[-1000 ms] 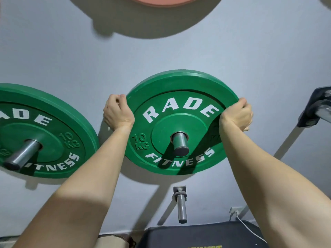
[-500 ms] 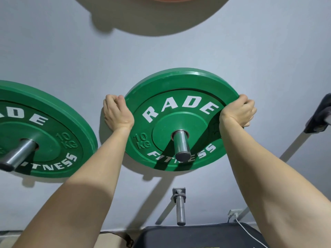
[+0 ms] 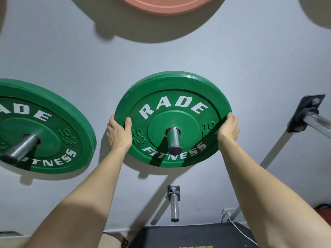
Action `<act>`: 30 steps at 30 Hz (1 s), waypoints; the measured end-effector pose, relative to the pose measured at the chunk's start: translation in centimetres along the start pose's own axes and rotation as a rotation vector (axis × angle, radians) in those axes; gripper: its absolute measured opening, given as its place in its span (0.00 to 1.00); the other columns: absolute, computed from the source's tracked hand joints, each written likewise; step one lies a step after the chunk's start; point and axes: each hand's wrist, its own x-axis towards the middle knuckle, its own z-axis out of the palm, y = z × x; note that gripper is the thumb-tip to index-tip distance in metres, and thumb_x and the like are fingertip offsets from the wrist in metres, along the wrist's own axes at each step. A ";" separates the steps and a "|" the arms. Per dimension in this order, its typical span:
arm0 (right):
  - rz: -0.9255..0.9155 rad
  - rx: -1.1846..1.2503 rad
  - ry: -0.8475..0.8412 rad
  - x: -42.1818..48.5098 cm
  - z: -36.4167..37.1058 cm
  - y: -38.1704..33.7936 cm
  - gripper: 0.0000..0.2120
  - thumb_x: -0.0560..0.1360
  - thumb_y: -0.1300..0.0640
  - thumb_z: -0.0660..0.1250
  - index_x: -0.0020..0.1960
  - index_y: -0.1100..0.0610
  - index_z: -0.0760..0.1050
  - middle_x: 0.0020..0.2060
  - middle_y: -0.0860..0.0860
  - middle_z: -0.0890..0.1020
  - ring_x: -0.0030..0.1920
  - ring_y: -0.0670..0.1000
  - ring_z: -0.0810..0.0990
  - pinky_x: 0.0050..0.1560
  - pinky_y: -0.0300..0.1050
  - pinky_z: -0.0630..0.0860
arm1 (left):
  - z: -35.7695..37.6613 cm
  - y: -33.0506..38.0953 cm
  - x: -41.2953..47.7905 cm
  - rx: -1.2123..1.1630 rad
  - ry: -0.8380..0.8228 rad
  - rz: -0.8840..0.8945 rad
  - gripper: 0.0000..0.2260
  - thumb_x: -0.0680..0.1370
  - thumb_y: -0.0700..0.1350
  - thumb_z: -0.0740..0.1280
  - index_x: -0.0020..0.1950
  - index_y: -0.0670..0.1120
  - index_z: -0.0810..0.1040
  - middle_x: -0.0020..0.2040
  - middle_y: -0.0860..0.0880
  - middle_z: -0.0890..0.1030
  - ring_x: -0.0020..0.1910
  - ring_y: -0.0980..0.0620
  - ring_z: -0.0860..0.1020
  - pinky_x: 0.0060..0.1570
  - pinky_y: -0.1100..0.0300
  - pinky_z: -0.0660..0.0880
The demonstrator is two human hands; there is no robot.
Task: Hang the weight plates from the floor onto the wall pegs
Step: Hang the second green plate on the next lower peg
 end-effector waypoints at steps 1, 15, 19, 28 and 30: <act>0.056 -0.008 -0.005 -0.4 0.0 0.6 0.27 0.80 0.37 0.45 0.77 0.42 0.60 0.74 0.57 0.66 0.71 0.62 0.65 0.72 0.61 0.60 | 0.1 0.0 -0.5 0.016 -0.012 -0.026 0.31 0.83 0.62 0.55 0.80 0.47 0.53 0.74 0.38 0.68 0.68 0.36 0.71 0.66 0.43 0.67; 0.191 -0.197 -0.211 -0.5 -1.4 1.0 0.33 0.82 0.38 0.49 0.80 0.53 0.47 0.76 0.61 0.64 0.71 0.68 0.66 0.69 0.68 0.66 | -1.6 0.1 -0.8 -0.017 -0.030 -0.063 0.24 0.84 0.52 0.61 0.77 0.51 0.57 0.62 0.42 0.79 0.57 0.38 0.78 0.56 0.43 0.75; 0.231 -0.225 -0.250 -0.4 -2.0 0.8 0.32 0.82 0.40 0.49 0.80 0.55 0.49 0.75 0.60 0.65 0.69 0.67 0.68 0.67 0.67 0.69 | -1.9 0.7 -0.6 0.005 0.000 -0.021 0.24 0.84 0.53 0.61 0.78 0.51 0.58 0.64 0.42 0.78 0.59 0.38 0.78 0.57 0.44 0.75; 0.285 -0.168 -0.283 -0.3 -1.7 0.7 0.36 0.80 0.35 0.52 0.80 0.54 0.49 0.76 0.59 0.64 0.71 0.66 0.67 0.66 0.66 0.70 | -2.1 1.1 -0.1 0.094 -0.023 0.039 0.24 0.84 0.54 0.60 0.77 0.50 0.57 0.63 0.40 0.77 0.59 0.36 0.77 0.57 0.44 0.74; 0.281 -0.174 -0.278 -0.3 -1.6 0.6 0.37 0.80 0.35 0.53 0.80 0.54 0.49 0.76 0.59 0.64 0.70 0.66 0.67 0.66 0.66 0.70 | -2.0 1.1 -0.2 0.098 -0.031 0.023 0.25 0.84 0.54 0.60 0.77 0.49 0.57 0.63 0.39 0.77 0.59 0.36 0.77 0.57 0.44 0.73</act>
